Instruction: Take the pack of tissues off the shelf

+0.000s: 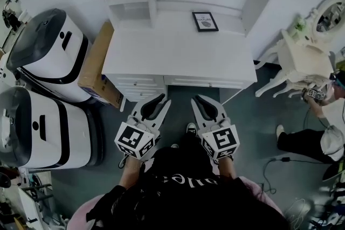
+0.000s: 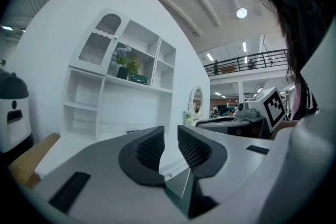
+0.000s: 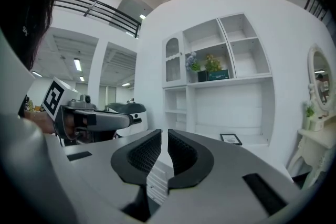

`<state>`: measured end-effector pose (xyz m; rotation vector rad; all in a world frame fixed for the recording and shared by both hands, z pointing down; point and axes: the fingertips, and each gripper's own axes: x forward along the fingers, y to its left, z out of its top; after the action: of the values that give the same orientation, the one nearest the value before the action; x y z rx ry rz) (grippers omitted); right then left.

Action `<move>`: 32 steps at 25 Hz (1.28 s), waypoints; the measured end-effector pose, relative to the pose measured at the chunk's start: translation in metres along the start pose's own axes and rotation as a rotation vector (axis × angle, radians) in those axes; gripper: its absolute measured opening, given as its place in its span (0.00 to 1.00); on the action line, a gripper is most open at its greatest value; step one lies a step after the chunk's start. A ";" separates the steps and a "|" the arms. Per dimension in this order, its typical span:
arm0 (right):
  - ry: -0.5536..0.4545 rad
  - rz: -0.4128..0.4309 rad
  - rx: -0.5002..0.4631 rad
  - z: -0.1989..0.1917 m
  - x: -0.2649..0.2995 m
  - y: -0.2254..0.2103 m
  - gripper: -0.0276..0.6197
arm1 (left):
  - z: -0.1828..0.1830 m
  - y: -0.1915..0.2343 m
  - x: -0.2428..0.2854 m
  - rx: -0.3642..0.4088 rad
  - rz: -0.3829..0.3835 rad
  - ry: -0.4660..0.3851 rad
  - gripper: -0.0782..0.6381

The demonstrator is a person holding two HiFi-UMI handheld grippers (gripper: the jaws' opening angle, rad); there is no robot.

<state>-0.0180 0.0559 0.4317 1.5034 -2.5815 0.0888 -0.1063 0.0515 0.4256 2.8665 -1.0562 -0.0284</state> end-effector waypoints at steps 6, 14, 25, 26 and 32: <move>0.016 -0.010 0.008 -0.008 0.007 -0.012 0.15 | -0.009 0.014 0.010 -0.018 0.018 0.009 0.23; 0.002 -0.005 0.021 -0.003 0.043 -0.070 0.15 | -0.003 0.042 0.065 -0.001 0.041 0.012 0.23; 0.010 0.033 0.002 0.015 0.114 -0.190 0.15 | 0.021 0.093 0.188 0.026 0.076 0.003 0.23; 0.008 0.037 0.002 0.017 0.120 -0.200 0.15 | 0.023 0.097 0.198 0.030 0.081 0.003 0.23; -0.012 0.056 -0.009 0.025 0.148 -0.255 0.15 | 0.035 0.119 0.252 0.056 0.113 0.001 0.23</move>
<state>0.1288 -0.2011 0.4240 1.4331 -2.6303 0.0742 0.0074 -0.2044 0.4039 2.8493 -1.2359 0.0104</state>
